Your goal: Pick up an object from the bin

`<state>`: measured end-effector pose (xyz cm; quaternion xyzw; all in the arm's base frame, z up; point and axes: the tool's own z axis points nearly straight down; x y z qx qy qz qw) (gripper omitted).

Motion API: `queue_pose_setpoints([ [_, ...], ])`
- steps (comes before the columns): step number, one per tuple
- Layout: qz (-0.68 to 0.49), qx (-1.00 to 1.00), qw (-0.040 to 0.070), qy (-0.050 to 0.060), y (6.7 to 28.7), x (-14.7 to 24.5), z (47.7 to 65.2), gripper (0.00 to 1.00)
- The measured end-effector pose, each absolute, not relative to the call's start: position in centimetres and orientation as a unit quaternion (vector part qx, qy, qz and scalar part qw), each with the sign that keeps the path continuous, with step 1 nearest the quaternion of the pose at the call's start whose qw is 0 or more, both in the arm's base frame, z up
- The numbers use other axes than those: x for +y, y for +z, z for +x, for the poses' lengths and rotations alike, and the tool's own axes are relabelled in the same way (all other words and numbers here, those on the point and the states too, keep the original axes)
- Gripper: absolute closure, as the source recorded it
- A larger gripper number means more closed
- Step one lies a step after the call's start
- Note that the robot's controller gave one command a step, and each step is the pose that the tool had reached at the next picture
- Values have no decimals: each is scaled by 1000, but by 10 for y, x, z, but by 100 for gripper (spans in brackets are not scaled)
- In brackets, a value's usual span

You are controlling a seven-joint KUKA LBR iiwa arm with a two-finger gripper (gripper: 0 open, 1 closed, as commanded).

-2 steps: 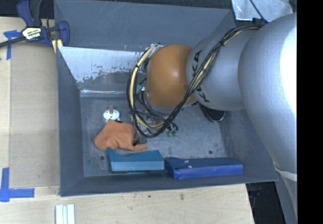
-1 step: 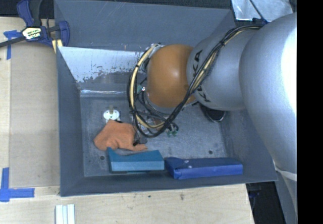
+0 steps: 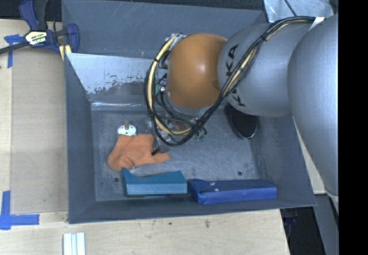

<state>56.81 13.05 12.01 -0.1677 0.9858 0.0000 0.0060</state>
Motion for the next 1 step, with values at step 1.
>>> queue_pose_setpoints([
  [1,-198,980,6,0,291,111,534,100],
])
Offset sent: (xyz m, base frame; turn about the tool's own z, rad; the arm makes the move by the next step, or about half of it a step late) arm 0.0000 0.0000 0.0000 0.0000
